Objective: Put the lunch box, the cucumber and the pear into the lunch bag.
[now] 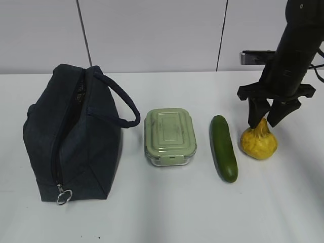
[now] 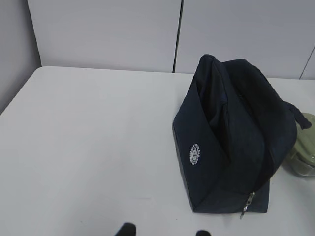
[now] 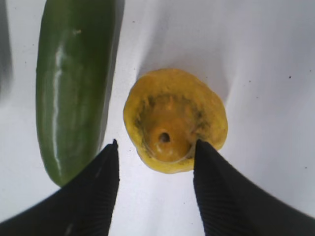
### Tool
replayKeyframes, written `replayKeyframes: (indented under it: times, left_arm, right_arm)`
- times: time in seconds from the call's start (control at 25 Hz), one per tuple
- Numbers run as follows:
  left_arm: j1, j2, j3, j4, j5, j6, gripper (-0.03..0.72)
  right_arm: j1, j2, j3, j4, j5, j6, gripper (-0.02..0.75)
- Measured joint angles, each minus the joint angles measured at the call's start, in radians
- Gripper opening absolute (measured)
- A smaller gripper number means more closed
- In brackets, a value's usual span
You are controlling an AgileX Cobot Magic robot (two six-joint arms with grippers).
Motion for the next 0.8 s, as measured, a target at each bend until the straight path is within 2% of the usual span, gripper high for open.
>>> replayKeyframes:
  times: [0.16,0.4,0.8]
  left_arm:
    - [0.000,0.000,0.000,0.000,0.000,0.000,0.237]
    - [0.000,0.000,0.000,0.000,0.000,0.000,0.237]
    - [0.000,0.000,0.000,0.000,0.000,0.000,0.237]
  right_arm:
    - [0.000,0.029,-0.002,0.000,0.000,0.000,0.366]
    - [0.000,0.040,-0.002,-0.002,0.000,0.000,0.265]
    - [0.000,0.040,-0.094,-0.003,0.000,0.000,0.251]
